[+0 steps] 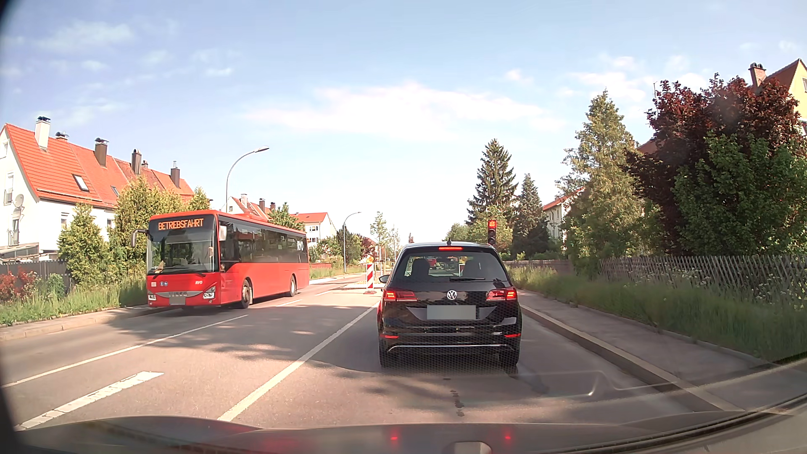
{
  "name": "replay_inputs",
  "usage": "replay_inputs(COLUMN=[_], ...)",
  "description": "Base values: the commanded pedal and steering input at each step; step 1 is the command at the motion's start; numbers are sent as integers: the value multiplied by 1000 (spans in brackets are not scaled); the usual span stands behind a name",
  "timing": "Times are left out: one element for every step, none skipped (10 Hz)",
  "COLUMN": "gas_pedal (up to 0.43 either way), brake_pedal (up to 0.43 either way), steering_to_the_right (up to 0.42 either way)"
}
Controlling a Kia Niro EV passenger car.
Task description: Follow the waypoints while adhering to traffic rules and regulations
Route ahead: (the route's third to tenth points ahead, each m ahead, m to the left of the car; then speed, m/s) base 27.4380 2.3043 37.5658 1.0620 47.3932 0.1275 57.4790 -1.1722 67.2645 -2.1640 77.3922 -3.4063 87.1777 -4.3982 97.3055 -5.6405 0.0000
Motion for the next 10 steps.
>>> replay_inputs(gas_pedal=[0,0,0,0,0,0,0,0,0,0], brake_pedal=[244,244,244,244,244,244,244,244,244,244], steering_to_the_right=[-21,-21,-21,-21,-21,-21,-21,-21,-21,-21])
